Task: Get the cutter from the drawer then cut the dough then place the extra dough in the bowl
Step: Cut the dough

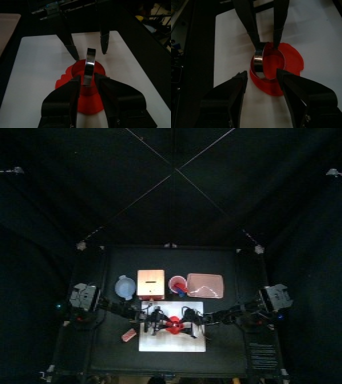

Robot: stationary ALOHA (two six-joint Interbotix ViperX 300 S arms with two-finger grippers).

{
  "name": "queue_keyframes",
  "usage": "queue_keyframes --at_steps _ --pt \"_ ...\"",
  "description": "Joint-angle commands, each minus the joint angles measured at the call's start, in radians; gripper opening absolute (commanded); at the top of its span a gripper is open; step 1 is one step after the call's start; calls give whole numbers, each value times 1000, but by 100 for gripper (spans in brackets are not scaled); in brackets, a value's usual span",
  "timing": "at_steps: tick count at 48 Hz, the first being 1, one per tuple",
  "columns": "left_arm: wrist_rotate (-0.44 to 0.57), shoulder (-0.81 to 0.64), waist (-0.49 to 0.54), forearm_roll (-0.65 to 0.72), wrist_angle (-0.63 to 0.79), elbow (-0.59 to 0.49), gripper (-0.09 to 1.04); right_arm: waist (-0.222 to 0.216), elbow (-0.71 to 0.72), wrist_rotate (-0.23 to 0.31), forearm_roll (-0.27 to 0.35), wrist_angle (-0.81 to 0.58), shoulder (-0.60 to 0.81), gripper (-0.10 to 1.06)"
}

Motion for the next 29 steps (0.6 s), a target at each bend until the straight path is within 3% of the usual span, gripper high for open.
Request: queue_keyframes --at_steps 1,10,29 --pt "2 -9 3 0 5 -20 70 -2 -18 -2 2 -9 -15 84" --pt "2 -8 3 0 32 -25 70 -3 -18 -2 2 -9 -14 84" --pt "2 -6 5 0 34 -26 69 -5 -17 -2 -3 -2 -12 69"
